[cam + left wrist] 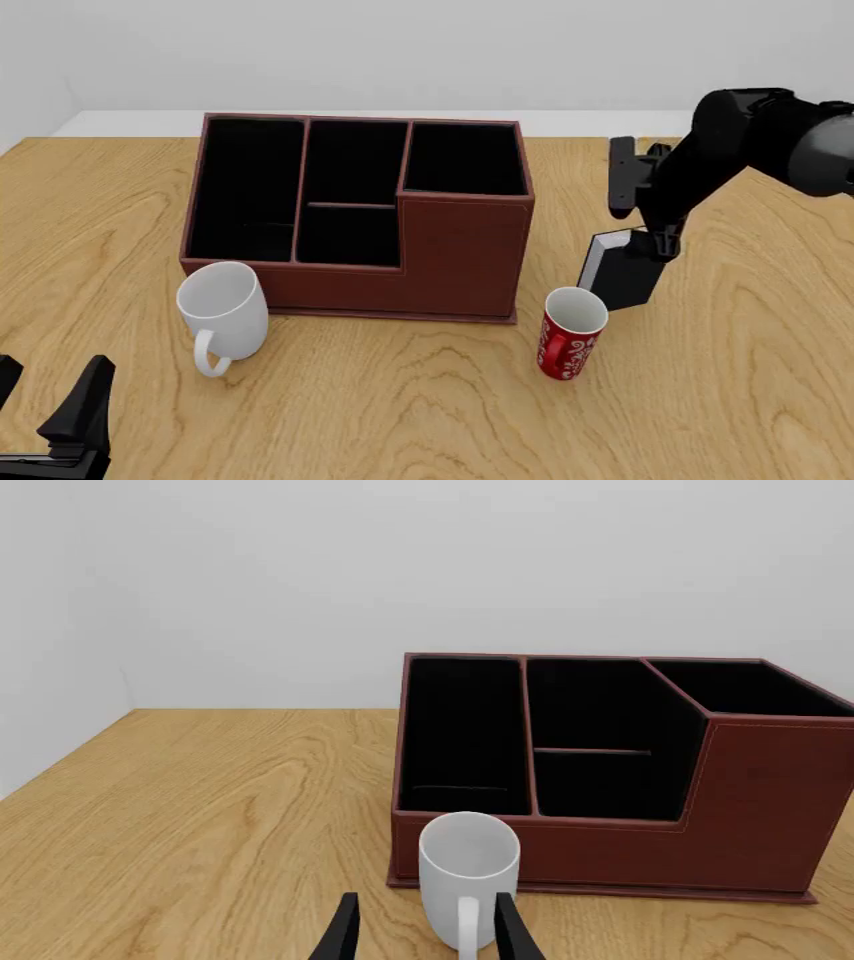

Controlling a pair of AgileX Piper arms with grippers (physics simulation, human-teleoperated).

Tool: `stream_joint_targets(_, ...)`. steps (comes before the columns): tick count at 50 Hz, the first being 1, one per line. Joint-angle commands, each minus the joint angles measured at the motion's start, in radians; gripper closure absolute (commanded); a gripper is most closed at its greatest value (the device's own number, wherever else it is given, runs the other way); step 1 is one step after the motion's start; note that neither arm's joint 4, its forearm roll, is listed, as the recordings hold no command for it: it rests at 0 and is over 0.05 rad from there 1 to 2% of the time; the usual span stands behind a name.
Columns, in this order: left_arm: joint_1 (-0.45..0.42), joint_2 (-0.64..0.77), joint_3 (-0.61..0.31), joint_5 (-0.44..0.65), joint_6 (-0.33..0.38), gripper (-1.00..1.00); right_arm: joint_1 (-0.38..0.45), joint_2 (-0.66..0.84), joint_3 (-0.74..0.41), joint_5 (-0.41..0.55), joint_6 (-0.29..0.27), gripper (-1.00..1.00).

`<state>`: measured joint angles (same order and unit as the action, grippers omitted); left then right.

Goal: Pick up the book and place it in the right compartment of the caddy.

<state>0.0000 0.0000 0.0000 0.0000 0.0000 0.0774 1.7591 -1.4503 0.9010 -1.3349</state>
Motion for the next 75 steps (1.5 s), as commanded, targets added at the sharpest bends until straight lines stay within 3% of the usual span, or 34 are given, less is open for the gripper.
stream_joint_targets(1, 0.0, 0.0, 0.0, 0.0, 0.0, -1.0, 0.004, 0.02, 0.003, -0.012, -0.001, -1.0)
stream_joint_targets(29, 0.0, 0.0, 0.0, 0.0, 0.0, -1.0, 0.057, 0.038, 0.094, -0.08, 0.038, -1.0)
stream_joint_targets(30, 0.0, 0.0, 0.0, 0.0, 0.0, -1.0, 0.058, 0.035, 0.104, -0.093, 0.037, 1.0)
stream_joint_targets(34, 0.0, 0.0, 0.0, 0.0, 0.0, -1.0, 0.086, 0.021, 0.143, -0.114, 0.067, 1.0)
stream_joint_targets(35, 0.0, 0.0, 0.0, 0.0, 0.0, -1.0, 0.104, 0.013, 0.157, -0.107, 0.098, 1.0)
stream_joint_targets(49, 0.0, 0.0, 0.0, 0.0, 0.0, -1.0, 0.105, -0.101, 0.338, -0.134, 0.146, 1.0)
stream_joint_targets(59, 0.0, 0.0, 0.0, 0.0, 0.0, -1.0, 0.065, -0.217, 0.413, -0.097, 0.137, 1.0)
stream_joint_targets(75, 0.0, 0.0, 0.0, 0.0, 0.0, -1.0, 0.019, -0.311, 0.367, -0.008, 0.11, 1.0)
